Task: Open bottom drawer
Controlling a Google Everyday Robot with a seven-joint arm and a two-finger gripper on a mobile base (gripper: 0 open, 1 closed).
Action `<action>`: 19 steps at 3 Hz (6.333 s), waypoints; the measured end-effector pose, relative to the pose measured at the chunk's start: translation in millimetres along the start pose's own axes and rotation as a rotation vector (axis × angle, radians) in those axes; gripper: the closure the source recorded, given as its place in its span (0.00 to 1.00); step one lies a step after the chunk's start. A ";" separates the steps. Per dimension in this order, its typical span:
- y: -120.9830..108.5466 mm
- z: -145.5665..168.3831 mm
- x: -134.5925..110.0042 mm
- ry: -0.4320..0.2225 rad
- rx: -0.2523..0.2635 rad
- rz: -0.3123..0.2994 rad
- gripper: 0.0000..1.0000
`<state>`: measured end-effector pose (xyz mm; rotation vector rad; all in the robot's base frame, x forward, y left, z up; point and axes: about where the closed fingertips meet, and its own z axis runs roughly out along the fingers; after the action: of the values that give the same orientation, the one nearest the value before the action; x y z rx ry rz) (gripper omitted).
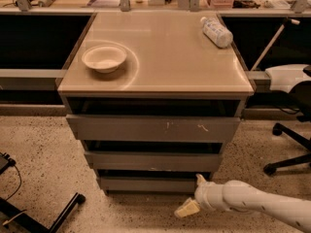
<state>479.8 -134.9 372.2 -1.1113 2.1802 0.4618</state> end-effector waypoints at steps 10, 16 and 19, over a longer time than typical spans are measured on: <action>-58.9 171.0 17.1 -0.056 0.029 0.256 0.00; 0.9 226.2 13.4 0.073 0.023 0.051 0.00; -86.0 243.1 27.6 0.053 0.209 0.173 0.00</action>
Offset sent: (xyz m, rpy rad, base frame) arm 0.0604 0.1006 -0.2237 0.2819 0.1512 -0.2205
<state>630.7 -64.5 173.4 -0.8352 2.3208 0.2728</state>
